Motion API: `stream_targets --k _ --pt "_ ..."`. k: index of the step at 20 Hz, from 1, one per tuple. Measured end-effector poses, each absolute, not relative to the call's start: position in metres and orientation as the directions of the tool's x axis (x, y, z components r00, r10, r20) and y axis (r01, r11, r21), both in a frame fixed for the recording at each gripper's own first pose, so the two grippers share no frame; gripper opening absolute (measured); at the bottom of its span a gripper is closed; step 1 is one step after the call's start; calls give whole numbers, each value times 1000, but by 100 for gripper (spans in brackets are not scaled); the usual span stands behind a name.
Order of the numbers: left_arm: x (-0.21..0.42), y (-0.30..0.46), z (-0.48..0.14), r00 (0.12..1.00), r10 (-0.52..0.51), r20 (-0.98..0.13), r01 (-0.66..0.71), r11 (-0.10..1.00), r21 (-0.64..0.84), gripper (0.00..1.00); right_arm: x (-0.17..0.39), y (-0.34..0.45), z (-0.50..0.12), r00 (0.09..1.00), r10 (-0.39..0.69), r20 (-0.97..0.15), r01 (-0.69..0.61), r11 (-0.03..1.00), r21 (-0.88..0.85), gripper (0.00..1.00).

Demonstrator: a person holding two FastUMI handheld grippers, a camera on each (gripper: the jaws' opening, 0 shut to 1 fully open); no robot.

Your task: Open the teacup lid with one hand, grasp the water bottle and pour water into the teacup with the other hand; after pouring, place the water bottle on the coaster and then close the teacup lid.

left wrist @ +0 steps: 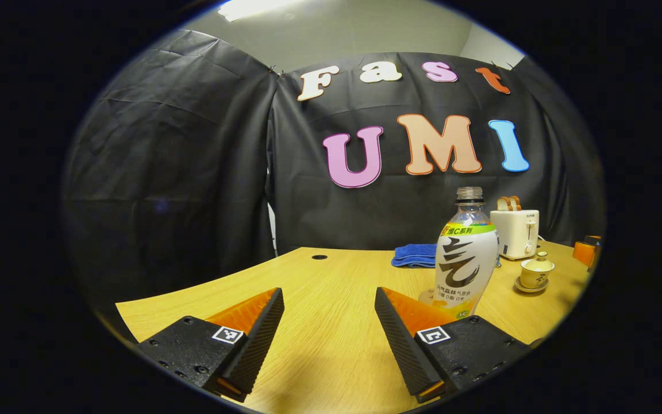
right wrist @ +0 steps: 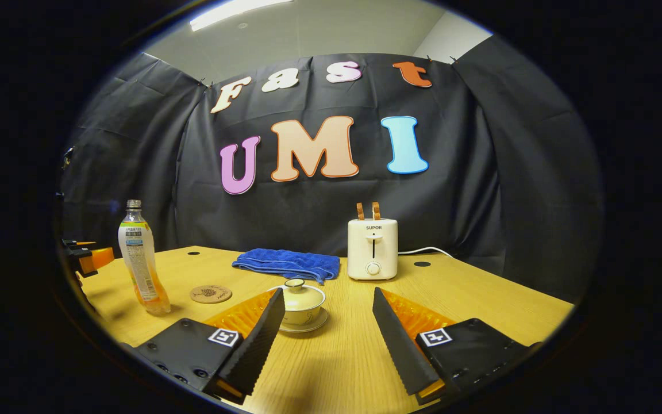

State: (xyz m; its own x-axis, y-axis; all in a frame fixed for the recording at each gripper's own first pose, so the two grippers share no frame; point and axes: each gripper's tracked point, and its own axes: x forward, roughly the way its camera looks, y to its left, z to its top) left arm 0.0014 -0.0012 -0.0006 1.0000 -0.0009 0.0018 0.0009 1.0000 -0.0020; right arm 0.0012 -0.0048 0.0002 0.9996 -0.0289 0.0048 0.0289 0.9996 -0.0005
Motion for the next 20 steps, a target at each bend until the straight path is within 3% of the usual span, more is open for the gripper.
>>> stream_targets --k 12,20 --pt "2 -2 -2 1000 -1 3 1 1000 -3 93 2 -6 1 1000 -29 6 29 1000 0 96" --pt "4 -3 -4 1000 -1 5 1 1000 -2 93 16 22 -2 994 106 -6 -106 994 5 95"
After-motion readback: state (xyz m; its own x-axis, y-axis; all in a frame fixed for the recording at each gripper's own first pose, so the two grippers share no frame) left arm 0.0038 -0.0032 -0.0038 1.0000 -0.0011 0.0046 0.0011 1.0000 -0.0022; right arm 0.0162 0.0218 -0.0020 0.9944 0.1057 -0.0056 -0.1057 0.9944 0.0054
